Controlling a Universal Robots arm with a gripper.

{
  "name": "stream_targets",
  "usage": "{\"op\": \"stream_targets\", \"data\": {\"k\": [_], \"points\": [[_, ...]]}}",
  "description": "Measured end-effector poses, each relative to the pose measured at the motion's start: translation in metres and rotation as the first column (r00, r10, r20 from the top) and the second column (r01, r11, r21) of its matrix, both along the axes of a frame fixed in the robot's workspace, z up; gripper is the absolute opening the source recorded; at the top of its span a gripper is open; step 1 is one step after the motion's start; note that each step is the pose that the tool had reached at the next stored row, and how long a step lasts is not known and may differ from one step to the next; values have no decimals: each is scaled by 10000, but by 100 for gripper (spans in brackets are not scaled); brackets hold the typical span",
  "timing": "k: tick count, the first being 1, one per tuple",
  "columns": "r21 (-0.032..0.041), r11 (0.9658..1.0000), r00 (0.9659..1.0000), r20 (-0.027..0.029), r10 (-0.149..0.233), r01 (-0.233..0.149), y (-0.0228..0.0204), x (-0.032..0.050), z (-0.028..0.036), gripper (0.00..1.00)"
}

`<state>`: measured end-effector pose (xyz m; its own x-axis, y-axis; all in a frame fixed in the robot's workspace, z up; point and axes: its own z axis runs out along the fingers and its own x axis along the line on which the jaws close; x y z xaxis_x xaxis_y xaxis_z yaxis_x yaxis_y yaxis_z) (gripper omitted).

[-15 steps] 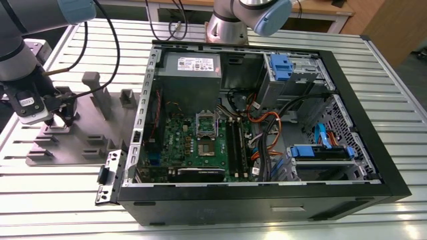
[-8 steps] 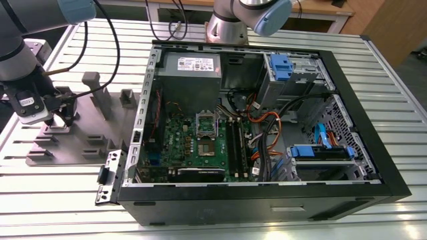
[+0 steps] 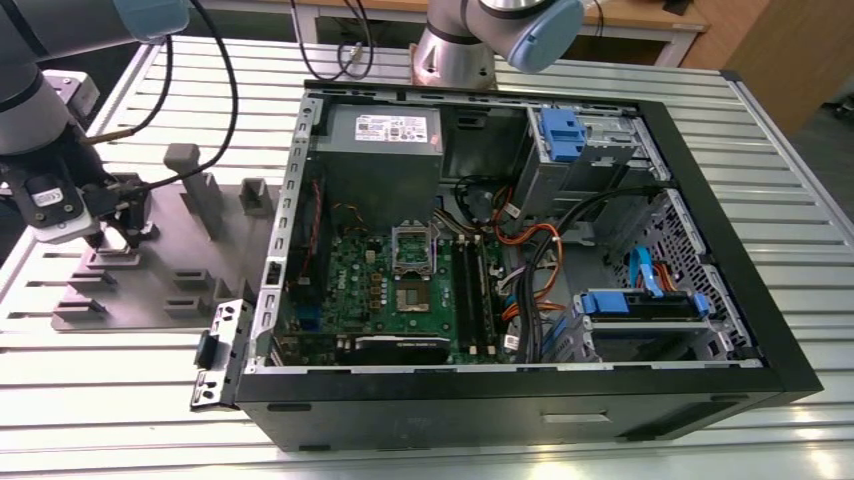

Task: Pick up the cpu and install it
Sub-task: 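Pick up the cpu and move it towards the insertion slot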

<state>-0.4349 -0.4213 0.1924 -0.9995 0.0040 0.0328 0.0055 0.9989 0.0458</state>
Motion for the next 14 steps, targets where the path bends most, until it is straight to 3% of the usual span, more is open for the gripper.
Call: {"op": "stream_targets", "data": {"k": [4,14], "points": [[1,10000,10000,1,0,0,0,0,31,47],[8,10000,10000,1,0,0,0,0,38,47]]}}
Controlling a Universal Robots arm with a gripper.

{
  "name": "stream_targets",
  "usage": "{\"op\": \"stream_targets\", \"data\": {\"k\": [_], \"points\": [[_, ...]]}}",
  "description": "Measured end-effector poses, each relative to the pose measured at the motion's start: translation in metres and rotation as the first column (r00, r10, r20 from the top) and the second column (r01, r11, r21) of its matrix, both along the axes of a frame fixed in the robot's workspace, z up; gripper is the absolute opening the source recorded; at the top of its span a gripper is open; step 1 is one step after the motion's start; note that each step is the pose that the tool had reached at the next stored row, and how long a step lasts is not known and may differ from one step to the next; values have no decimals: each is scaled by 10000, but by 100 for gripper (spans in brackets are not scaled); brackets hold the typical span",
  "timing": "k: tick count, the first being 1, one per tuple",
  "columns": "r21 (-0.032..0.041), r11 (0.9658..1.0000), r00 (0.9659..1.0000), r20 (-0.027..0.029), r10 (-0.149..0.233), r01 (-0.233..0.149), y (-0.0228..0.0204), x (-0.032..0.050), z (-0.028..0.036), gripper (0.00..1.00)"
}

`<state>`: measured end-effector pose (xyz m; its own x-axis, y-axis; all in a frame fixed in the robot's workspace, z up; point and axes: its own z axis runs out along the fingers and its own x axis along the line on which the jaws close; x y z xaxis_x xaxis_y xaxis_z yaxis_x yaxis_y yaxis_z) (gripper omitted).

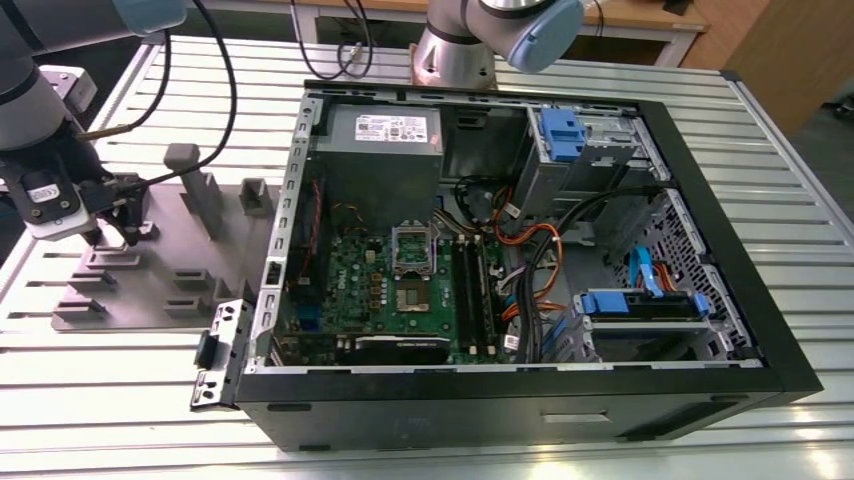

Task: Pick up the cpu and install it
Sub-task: 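Pick up the cpu and move it towards the insertion slot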

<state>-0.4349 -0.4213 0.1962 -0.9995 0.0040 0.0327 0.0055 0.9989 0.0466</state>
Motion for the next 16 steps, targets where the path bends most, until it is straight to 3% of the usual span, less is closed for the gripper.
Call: {"op": "stream_targets", "data": {"k": [16], "points": [[0,10000,10000,0,0,0,0,0,55,47]]}}
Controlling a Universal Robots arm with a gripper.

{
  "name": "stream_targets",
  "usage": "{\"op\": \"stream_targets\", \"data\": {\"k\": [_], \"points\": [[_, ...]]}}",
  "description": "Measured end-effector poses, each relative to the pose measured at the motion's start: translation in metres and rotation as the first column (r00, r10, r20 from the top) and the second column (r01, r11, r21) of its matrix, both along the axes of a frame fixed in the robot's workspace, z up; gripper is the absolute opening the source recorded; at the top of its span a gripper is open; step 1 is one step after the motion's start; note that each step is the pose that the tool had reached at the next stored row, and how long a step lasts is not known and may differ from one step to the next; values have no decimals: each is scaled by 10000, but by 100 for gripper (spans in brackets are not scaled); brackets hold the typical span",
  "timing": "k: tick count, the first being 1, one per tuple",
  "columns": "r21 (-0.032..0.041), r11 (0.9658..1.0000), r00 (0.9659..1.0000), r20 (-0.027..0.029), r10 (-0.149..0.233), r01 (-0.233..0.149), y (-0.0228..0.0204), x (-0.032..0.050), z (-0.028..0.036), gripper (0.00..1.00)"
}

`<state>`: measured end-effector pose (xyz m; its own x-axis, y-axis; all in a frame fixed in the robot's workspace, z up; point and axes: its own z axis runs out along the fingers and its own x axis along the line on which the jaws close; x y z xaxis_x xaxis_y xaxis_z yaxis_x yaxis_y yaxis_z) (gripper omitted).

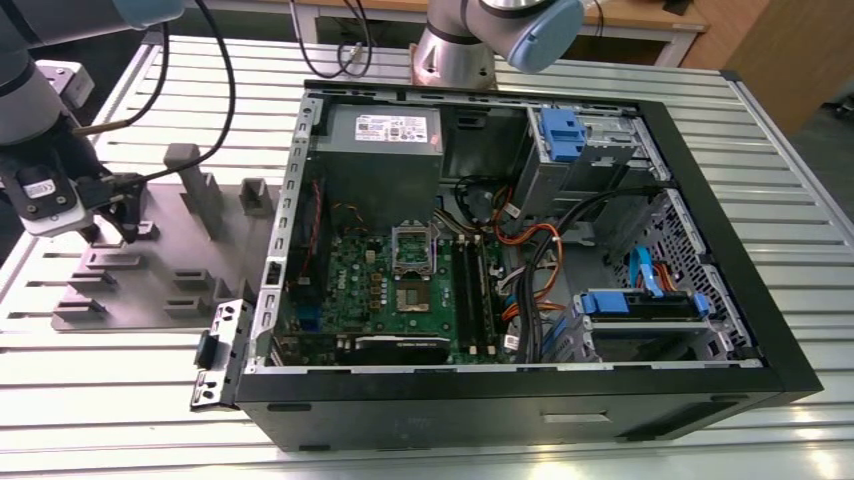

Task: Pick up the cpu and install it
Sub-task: 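Pick up the cpu and move it towards the insertion slot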

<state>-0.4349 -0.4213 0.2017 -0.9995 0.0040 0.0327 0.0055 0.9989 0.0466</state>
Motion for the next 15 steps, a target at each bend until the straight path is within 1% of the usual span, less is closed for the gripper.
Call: {"op": "stream_targets", "data": {"k": [6,11,15], "points": [[0,10000,10000,1,0,0,0,0,2,47],[0,10000,10000,0,0,0,0,0,42,47],[0,10000,10000,1,0,0,0,0,44,47]]}}
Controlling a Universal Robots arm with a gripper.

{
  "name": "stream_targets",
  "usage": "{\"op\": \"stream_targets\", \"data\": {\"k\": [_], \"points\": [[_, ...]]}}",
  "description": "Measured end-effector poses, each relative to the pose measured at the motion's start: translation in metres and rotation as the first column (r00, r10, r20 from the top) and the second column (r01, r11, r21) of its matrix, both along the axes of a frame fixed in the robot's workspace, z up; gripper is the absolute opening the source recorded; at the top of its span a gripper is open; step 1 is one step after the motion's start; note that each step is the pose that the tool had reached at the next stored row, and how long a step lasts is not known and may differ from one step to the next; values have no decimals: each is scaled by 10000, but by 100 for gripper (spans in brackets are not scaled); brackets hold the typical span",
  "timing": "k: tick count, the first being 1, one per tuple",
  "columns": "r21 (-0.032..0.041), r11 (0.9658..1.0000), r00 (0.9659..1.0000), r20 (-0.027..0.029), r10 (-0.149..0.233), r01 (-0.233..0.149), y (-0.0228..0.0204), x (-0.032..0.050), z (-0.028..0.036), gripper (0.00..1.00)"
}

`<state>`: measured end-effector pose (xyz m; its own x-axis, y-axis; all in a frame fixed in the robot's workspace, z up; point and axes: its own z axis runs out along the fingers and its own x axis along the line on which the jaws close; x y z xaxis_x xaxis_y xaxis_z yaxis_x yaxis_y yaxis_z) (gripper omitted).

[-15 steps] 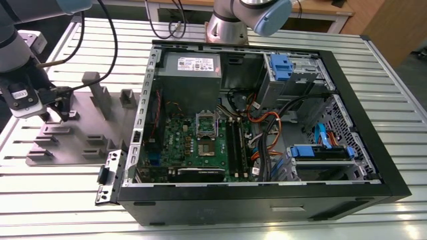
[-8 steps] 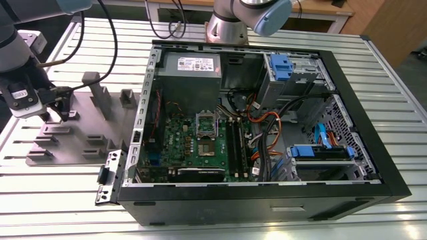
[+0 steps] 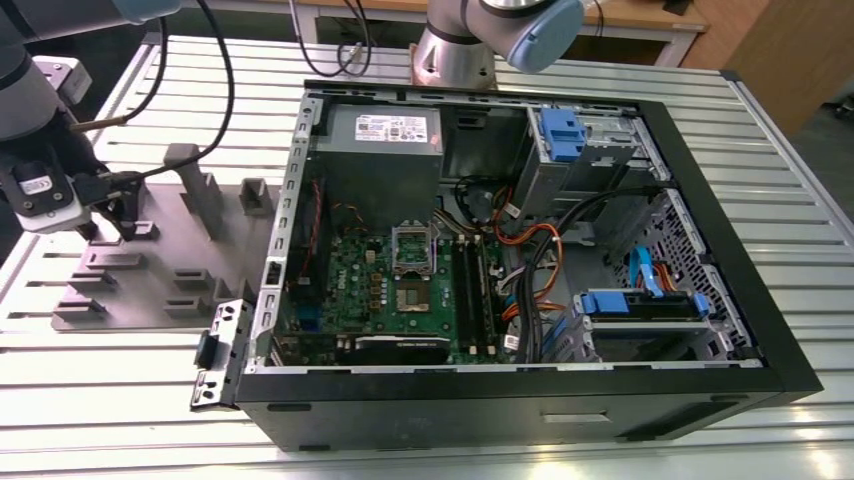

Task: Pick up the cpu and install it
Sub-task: 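Pick up the cpu and move it towards the insertion slot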

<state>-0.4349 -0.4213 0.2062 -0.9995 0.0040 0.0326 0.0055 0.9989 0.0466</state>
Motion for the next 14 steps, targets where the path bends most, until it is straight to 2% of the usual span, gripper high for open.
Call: {"op": "stream_targets", "data": {"k": [14], "points": [[-1,10000,10000,-1,-1,1,0,0,45,47]]}}
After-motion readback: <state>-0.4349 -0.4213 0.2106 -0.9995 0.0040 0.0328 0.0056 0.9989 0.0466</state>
